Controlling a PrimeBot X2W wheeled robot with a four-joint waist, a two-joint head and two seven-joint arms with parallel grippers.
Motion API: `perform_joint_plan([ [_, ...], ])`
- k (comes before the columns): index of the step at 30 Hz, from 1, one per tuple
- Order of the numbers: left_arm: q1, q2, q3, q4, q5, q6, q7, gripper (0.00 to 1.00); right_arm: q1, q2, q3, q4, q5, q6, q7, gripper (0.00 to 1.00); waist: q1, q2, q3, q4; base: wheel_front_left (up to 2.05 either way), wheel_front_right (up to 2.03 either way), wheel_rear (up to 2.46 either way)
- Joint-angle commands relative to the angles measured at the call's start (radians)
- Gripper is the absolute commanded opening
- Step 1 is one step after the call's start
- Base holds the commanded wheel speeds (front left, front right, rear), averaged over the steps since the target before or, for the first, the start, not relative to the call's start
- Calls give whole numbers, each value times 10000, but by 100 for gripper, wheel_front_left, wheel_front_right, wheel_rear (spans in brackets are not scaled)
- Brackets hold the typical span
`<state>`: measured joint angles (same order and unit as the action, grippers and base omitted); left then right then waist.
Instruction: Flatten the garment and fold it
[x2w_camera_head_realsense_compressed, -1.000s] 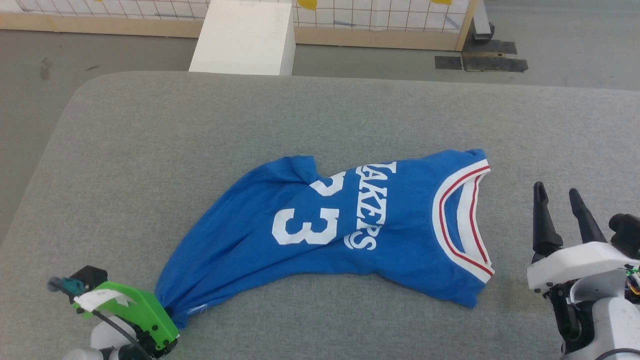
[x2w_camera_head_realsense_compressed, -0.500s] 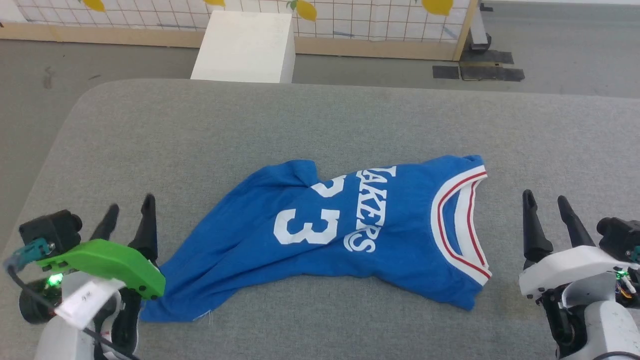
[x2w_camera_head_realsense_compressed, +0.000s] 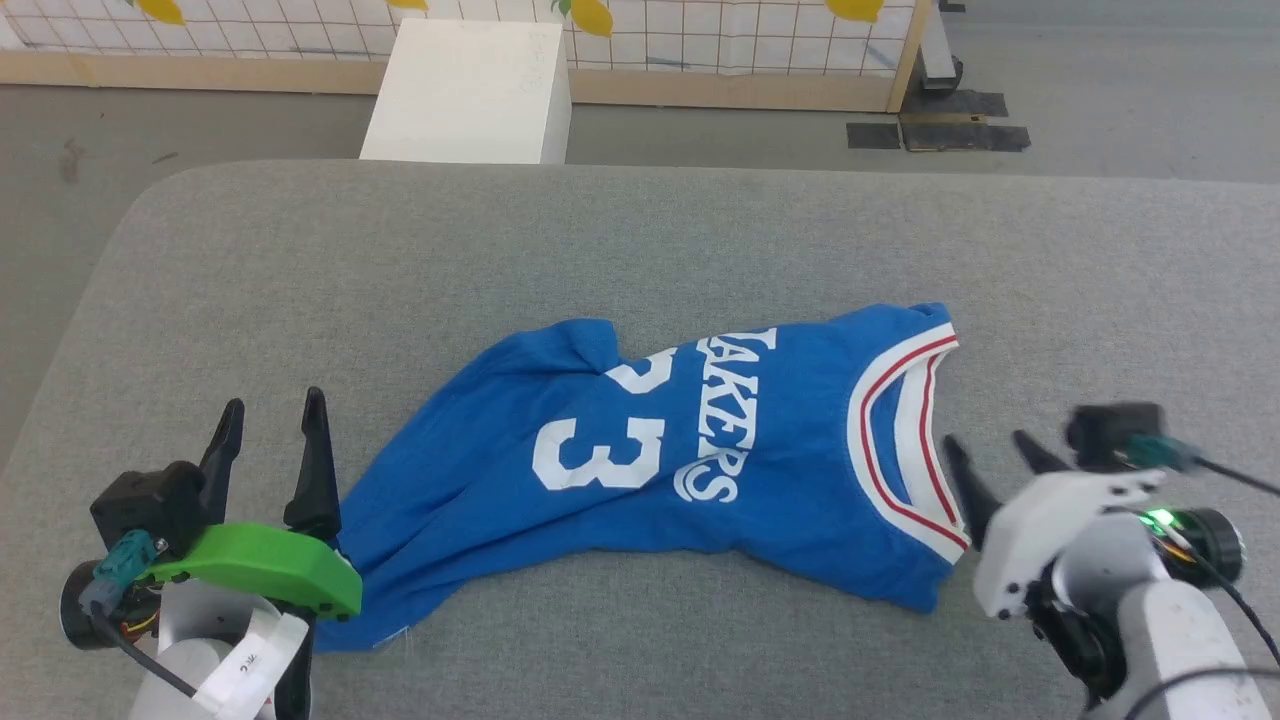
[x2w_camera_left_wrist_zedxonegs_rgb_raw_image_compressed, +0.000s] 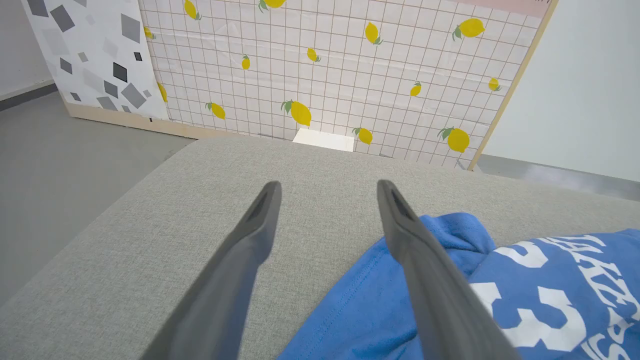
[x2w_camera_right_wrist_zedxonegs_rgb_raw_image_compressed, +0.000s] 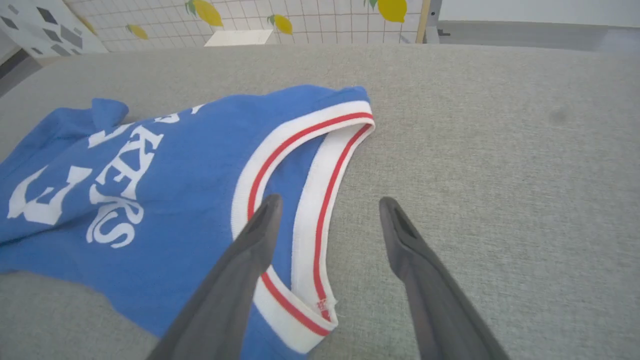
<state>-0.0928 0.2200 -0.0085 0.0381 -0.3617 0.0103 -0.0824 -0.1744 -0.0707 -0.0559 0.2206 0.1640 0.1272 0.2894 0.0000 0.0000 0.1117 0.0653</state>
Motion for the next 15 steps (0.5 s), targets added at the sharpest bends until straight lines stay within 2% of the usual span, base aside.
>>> perform_joint_plan([
  [1,51,-16,-1,35,63,53,-85,100,-330,-139,362,-205,-163,35,870,100,0,0,59,-42,0,0,0],
  [5,7,-37,-80,71,99,101,-102,100,-851,-626,1704,-692,-227,35,3501,100,0,0,185,-74,0,0,0],
  [9,-101,-84,-154,106,75,114,-125,100,-1326,-1251,2961,-941,-16,35,5451,100,0,0,311,-52,0,0,0],
  [15,-251,-183,-266,113,15,120,-190,100,-1830,-1959,4342,-588,227,35,6755,100,0,0,539,63,0,0,0],
])
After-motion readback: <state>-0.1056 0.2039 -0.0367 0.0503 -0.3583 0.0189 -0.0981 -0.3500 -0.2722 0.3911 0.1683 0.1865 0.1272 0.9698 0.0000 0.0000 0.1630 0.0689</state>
